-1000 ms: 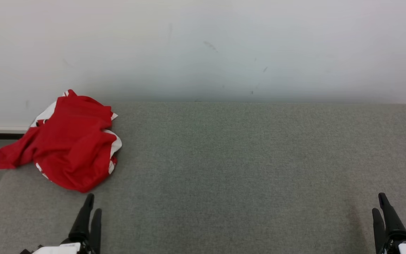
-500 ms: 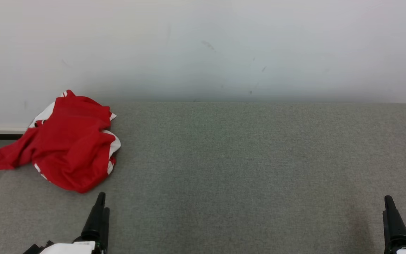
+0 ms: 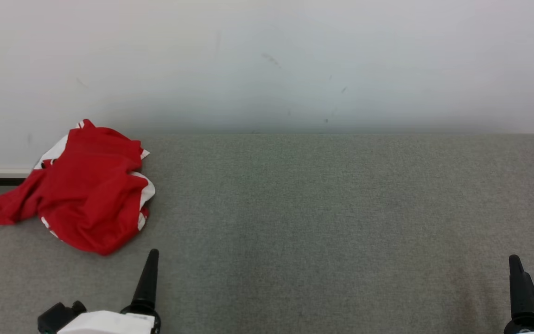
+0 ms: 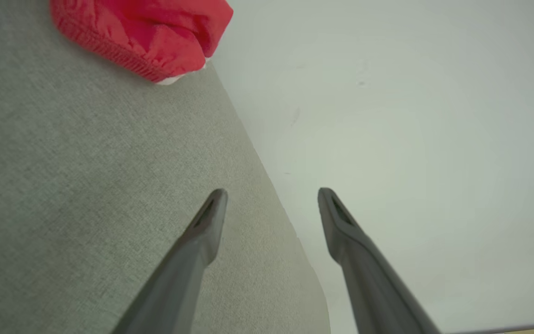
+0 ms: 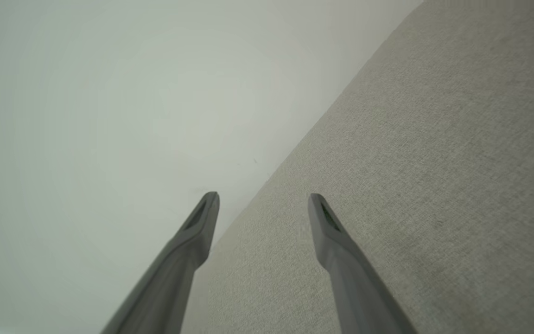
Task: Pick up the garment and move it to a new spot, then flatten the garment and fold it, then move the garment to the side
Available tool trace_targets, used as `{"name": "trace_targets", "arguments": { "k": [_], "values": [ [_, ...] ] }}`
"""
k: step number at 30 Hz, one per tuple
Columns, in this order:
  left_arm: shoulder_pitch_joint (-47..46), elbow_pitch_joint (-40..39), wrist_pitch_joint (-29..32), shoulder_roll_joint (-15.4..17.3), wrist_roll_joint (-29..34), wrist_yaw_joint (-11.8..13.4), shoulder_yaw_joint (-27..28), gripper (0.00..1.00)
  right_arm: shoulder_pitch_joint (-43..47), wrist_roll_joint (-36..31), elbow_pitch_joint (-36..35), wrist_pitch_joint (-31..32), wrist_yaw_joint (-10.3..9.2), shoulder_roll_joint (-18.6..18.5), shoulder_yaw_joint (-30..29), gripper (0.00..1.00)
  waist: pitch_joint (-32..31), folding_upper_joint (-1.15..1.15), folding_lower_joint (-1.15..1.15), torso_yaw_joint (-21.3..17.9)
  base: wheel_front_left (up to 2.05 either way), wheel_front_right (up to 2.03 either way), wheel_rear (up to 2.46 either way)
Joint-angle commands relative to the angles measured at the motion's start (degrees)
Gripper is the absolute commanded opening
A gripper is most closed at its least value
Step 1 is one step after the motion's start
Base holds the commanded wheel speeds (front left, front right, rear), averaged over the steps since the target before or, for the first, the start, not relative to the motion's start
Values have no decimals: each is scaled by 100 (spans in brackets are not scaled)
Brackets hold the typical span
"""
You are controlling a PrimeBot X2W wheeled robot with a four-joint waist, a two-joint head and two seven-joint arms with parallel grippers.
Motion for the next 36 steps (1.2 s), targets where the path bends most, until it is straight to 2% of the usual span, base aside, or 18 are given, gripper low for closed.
{"name": "trace_targets", "arguments": {
  "k": [1,10,18,36],
  "values": [
    [-99,-106,-54,40,290,23,-40,100,5,-275,-141,-57,-3,-97,15,100,0,0,0,-6,0,0,0],
    [-152,-100,-237,46,1671,147,-222,100,58,-1348,-221,-240,-3,-305,198,100,0,0,0,-72,0,0,0],
    [-178,3,-386,103,2759,330,-318,100,6,-2026,-222,-390,-4,-449,363,100,-18,0,0,-142,0,0,0],
    [-82,242,-681,249,4180,631,-519,100,133,-3167,-165,-683,-5,-584,516,100,-89,0,0,-252,0,0,0]
  ]
}}
